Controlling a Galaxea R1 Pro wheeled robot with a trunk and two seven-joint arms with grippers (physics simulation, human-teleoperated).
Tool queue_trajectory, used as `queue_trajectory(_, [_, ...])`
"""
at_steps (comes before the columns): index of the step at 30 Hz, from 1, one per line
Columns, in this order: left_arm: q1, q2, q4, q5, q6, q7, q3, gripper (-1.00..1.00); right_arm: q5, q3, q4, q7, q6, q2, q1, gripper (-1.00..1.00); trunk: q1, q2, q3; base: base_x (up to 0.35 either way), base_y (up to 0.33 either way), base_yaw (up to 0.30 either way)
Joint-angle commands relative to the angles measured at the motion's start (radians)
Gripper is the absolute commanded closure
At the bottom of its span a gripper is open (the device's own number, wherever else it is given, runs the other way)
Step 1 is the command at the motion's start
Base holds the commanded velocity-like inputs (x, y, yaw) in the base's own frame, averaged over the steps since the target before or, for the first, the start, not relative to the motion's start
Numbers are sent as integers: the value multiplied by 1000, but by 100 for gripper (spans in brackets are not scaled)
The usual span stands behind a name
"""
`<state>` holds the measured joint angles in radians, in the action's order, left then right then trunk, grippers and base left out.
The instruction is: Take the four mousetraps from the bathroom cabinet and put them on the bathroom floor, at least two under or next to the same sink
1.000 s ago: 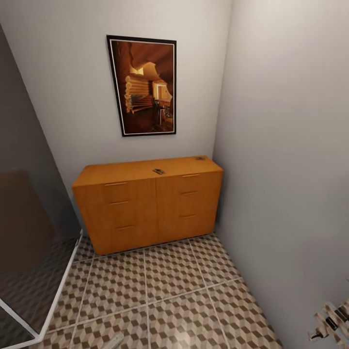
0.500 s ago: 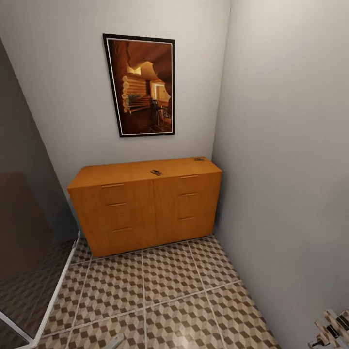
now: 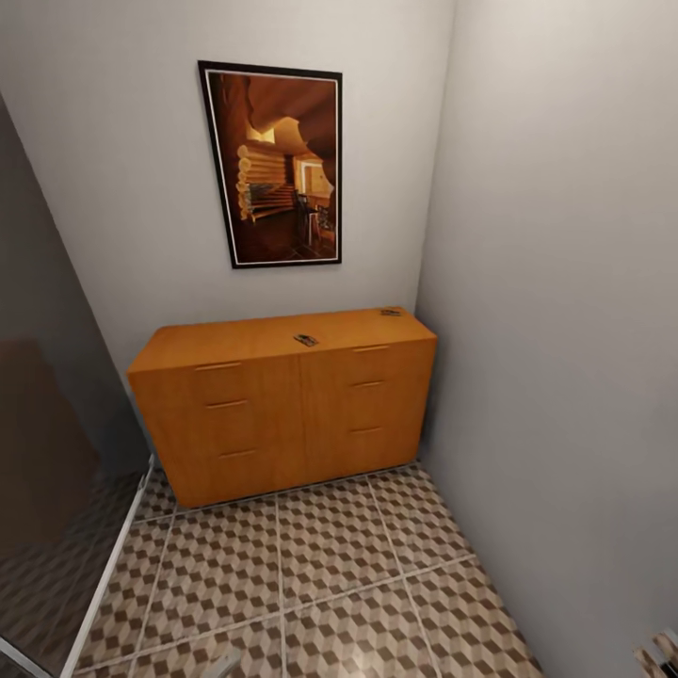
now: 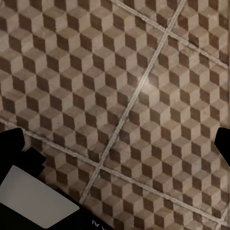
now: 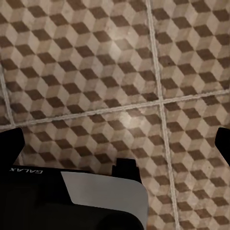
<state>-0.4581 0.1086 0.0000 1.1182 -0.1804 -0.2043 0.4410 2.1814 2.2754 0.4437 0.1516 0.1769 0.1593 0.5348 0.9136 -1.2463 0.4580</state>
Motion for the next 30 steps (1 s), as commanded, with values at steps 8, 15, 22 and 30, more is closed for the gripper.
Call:
queue_trajectory(8, [-1,0,0,7,-3,-5,8,-100,7,9,4,2,8,-3,1,-100,0,-1,1,51,7,0])
queue_trajectory(15, [22,23,0,-10,-2,-3,31,-100,8,29,21,0,3,1,-22,-100,0,-1,1,4,1,0])
queue_trajectory(22, [62,24,-1,-17,-2,-3,34,-100,10,29,30,4,-10,2,-36,-100,0,-1,1,0,0,0])
queue_trajectory(30, [81,28,0,-56,-2,-2,36,-100,11,29,46,6,-55,1,-46,-100,0,-1,1,0,0,0])
